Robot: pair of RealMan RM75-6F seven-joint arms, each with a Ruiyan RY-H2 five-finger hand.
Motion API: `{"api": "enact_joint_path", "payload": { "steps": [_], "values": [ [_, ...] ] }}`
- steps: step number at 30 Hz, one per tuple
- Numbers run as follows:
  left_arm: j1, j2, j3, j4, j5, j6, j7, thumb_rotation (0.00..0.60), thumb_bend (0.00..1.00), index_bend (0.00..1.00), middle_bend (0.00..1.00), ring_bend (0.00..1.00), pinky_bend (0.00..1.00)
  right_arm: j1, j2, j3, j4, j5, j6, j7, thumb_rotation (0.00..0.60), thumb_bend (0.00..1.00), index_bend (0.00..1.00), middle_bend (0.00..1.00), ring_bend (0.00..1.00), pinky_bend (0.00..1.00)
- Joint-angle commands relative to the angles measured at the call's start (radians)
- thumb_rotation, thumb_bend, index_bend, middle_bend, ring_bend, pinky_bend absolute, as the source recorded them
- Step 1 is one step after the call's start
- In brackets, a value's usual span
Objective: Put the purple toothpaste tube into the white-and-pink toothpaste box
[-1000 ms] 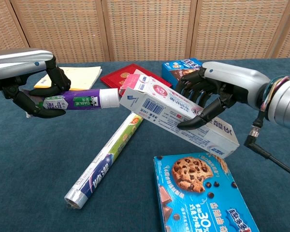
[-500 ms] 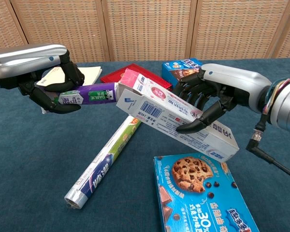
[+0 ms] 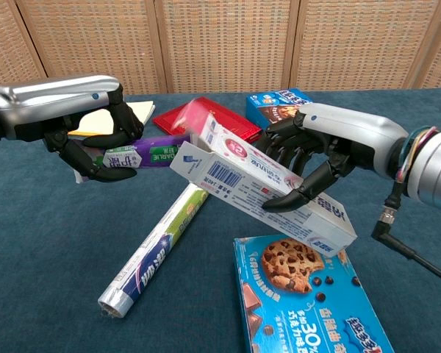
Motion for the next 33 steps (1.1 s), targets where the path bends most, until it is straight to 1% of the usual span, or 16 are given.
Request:
{"api": "enact_joint_path", "payload": {
  "steps": [1, 4, 9, 13, 23, 33],
  "values": [
    [-0.024, 0.039, -0.007, -0.049, -0.045, -0.059, 0.016, 0.600, 0.38, 0.95, 0.69, 0.52, 0.43, 0.001, 0.000, -0.002, 0.004, -0.008, -0.002, 0.005, 0.600, 0.21, 0.66, 0.55, 0.43, 0.40],
    [-0.044, 0.077, -0.013, -0.091, -0.086, -0.111, 0.032, 0.600, 0.38, 0.95, 0.69, 0.52, 0.43, 0.001, -0.003, -0.001, 0.009, -0.015, -0.001, 0.011, 0.600, 0.21, 0.66, 0.55, 0.43, 0.40],
    [-0.066, 0.117, -0.034, -0.139, -0.151, -0.154, 0.064, 0.600, 0.38, 0.95, 0.69, 0.52, 0.43, 0.002, -0.010, -0.006, 0.016, -0.029, -0.005, 0.023, 0.600, 0.21, 0.66, 0.55, 0.43, 0.40],
    [-0.081, 0.133, -0.051, -0.162, -0.176, -0.163, 0.093, 0.600, 0.38, 0.95, 0.69, 0.52, 0.43, 0.002, -0.017, -0.010, 0.018, -0.043, -0.002, 0.026, 0.600, 0.21, 0.66, 0.55, 0.43, 0.40],
    [-0.107, 0.124, -0.066, -0.198, -0.235, -0.182, 0.148, 0.600, 0.38, 0.95, 0.69, 0.51, 0.43, 0.009, -0.009, -0.020, 0.021, -0.078, -0.025, 0.052, 0.600, 0.21, 0.66, 0.55, 0.43, 0.40],
    [-0.131, 0.148, -0.091, -0.237, -0.294, -0.185, 0.186, 0.600, 0.38, 0.95, 0.69, 0.51, 0.43, 0.016, -0.003, -0.019, 0.038, -0.118, -0.036, 0.088, 0.600, 0.21, 0.66, 0.55, 0.43, 0.40]
  ]
}}
